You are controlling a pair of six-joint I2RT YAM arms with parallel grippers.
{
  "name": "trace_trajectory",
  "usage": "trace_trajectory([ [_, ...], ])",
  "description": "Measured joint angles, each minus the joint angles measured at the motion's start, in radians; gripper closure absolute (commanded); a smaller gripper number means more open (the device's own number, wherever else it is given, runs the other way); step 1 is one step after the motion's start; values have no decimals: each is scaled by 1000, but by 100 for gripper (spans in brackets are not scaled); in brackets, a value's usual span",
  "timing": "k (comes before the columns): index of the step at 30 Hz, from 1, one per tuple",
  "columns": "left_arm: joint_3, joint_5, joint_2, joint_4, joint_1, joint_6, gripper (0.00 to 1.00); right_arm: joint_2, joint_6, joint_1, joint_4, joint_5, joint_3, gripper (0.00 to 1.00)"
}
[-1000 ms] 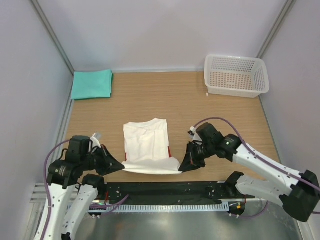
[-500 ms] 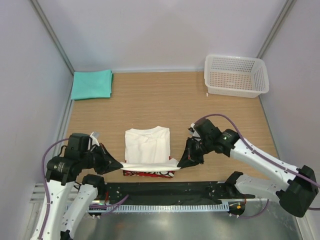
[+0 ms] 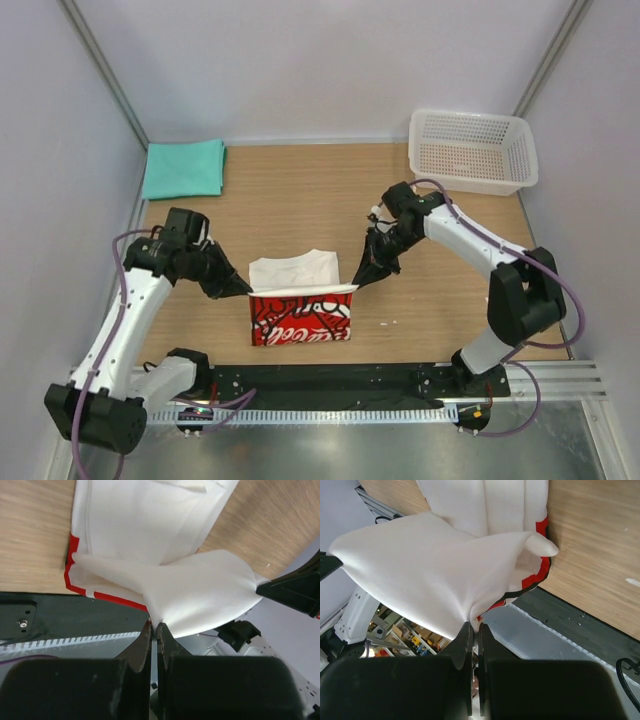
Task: Fold and stack the t-shirts
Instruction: Fold the tshirt
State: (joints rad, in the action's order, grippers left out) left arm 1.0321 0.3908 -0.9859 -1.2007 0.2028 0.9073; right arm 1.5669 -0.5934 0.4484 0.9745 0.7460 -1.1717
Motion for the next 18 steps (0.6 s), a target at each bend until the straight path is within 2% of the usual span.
trace_trajectory([
  [7,12,-45,-261,146,-50,-16,100,305,72,-73,21,20,-266,99],
  [12,93,-68,-445,219,-126,-58,100,517,90,-86,3,44,-498,95],
  [18,120,-65,-539,303,-219,-80,100,699,87,-79,-7,75,-732,93],
])
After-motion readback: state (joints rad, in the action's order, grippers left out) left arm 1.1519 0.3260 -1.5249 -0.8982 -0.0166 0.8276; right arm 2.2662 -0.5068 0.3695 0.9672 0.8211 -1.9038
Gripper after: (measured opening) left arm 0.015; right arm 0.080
